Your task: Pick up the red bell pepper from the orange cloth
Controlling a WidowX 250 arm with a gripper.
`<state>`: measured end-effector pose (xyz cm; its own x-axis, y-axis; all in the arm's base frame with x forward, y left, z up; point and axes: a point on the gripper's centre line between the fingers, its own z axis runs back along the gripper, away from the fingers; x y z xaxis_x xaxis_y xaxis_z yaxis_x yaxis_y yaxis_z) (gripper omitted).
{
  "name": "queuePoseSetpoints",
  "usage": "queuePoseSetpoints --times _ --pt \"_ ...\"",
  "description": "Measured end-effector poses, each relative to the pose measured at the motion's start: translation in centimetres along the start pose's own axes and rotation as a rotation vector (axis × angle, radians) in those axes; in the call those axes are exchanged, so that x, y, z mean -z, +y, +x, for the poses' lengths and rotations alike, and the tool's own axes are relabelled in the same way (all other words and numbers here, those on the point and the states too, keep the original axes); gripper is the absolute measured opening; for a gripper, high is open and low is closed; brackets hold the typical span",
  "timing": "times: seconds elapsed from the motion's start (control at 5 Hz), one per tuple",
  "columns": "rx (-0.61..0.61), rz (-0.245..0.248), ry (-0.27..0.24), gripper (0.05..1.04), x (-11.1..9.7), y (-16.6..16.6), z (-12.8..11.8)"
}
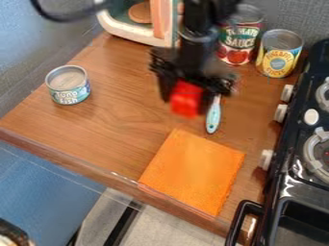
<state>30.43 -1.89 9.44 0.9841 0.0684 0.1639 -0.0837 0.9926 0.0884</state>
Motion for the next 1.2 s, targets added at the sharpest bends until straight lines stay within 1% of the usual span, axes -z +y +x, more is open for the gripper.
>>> queuePoseSetpoints --times 0.2,0.4,0.6,0.8,1.0,1.2 --pt "-0.076 0.007 0.063 0.762 2.8 3.9 2.6" --pt "-0.078 -0.016 0.069 0.762 4.4 5.6 5.0" --pt "-0.055 -0.027 0.077 0.762 5.7 5.9 6.8" --pt "-0.023 -0.039 0.083 0.762 6.3 5.7 7.5" --pt "0.009 -0.044 0.106 0.762 7.4 5.5 7.6" --pt "0.022 -0.045 0.116 0.83 7.6 5.5 7.4"
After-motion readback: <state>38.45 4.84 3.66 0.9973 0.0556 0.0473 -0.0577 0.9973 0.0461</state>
